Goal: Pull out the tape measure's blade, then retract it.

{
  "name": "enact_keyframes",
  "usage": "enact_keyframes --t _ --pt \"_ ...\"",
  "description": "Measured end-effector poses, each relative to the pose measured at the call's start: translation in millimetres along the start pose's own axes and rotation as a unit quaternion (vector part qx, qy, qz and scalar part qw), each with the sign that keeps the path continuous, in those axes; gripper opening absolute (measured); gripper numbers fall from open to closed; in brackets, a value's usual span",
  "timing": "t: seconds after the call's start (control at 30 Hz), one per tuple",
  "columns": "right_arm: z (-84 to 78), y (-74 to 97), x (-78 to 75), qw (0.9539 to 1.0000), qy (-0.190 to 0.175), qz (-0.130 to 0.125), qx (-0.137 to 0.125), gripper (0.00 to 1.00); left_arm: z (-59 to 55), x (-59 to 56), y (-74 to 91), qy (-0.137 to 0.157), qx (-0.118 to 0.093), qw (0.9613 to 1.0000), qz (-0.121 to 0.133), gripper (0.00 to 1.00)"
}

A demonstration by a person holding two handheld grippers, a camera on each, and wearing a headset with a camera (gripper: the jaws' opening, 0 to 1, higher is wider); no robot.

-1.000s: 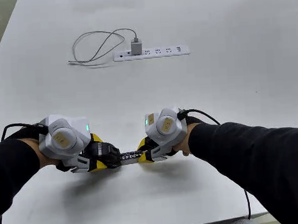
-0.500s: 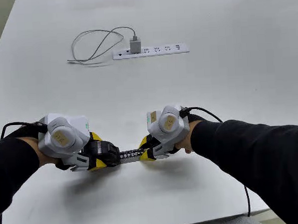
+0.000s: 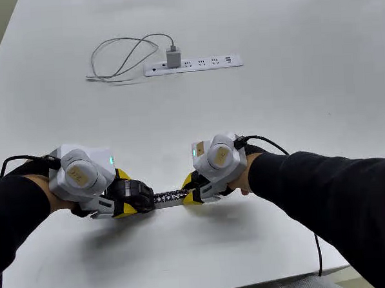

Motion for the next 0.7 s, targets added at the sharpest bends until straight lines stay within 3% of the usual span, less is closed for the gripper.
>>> enact_keyframes --t 0.7 --pt "-5.3 3.8 -0.7 1.0000 -0.003 -0.001 0.000 0.10 -0.3 -0.5 0.0 -0.001 0.002 1.0000 -0.002 0.31"
Point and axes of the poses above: the centre of the closed fingertips' face, and the gripper's own axes: y roughly backward along the fingers, x roughly to its left, z roughly out of its top, the point moved 2 cm from there along y, roughly backward along the fingers, and after that the axes turned 7 degrees about x, right-handed, at the moved point
